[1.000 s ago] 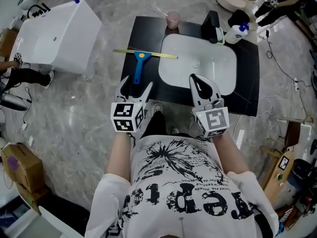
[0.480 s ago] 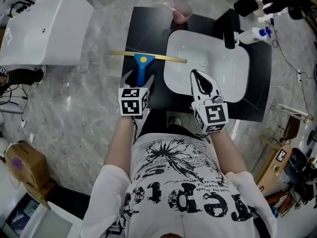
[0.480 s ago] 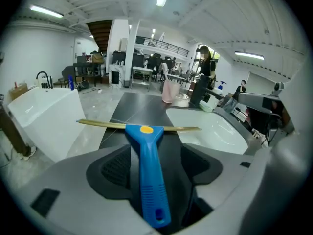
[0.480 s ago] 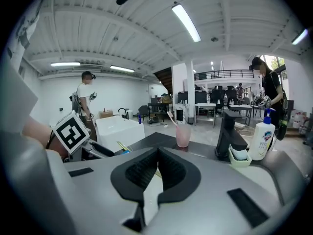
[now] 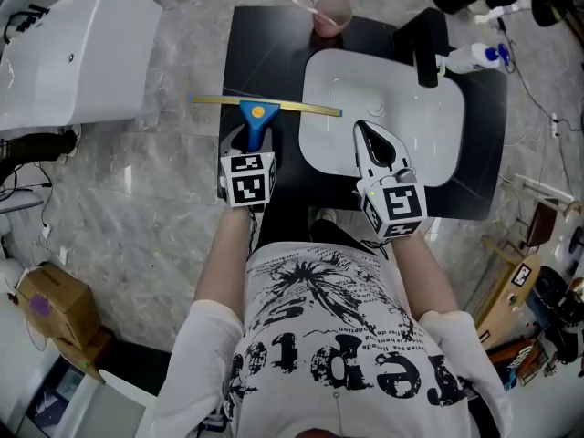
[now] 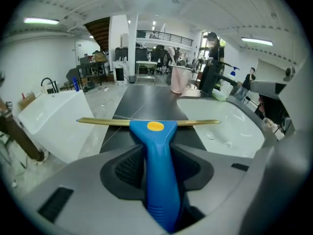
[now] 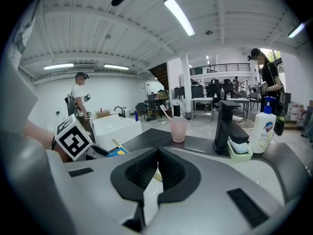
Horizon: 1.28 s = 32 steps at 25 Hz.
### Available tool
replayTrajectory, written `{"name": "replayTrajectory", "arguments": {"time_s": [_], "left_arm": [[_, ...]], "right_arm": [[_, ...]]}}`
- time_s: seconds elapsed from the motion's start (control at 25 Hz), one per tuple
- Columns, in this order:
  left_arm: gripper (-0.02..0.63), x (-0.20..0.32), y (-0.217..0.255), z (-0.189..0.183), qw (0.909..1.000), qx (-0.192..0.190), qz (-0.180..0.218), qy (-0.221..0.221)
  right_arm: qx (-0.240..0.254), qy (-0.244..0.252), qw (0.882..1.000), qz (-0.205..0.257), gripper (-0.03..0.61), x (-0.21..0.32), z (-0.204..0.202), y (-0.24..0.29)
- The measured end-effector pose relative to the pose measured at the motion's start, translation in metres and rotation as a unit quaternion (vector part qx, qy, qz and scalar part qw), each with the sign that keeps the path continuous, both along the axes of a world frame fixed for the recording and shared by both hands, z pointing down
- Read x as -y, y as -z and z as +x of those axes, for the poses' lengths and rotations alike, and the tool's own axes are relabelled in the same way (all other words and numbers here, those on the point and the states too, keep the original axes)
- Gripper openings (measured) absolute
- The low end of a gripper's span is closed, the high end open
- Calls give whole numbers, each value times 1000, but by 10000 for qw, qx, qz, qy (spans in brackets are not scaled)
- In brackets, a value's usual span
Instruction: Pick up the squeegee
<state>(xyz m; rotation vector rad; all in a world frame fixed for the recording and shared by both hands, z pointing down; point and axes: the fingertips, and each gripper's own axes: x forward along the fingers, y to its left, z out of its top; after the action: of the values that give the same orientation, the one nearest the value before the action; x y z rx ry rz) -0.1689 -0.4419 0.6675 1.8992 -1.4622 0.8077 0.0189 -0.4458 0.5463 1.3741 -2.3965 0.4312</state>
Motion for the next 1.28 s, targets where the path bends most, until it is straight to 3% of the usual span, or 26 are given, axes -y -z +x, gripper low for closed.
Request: {"name": "replayTrajectory", "arguments": {"time_s": [0.12,0.36,0.64,1.0,1.28], "left_arm": [[166,-1,1,0,9998,174,72,-35],[140,-7,1,3,9997,151,1,177],[140,-23,41,16,9990,103,400,174],[140,-51,138,37,9908,58,1352,51],[140,-69,233,58,9715,-136,2366,-19]], "right_arm": [[-22,24,10000,12,14,-2,2,1],[-132,-4,9999,-16,14,-8,10,5],[-73,-119,9999,72,14,-24,28,28],[-23,38,9985,538,14,-66,48,83],[126,23,9927,1203,14,-91,65,149]]}}
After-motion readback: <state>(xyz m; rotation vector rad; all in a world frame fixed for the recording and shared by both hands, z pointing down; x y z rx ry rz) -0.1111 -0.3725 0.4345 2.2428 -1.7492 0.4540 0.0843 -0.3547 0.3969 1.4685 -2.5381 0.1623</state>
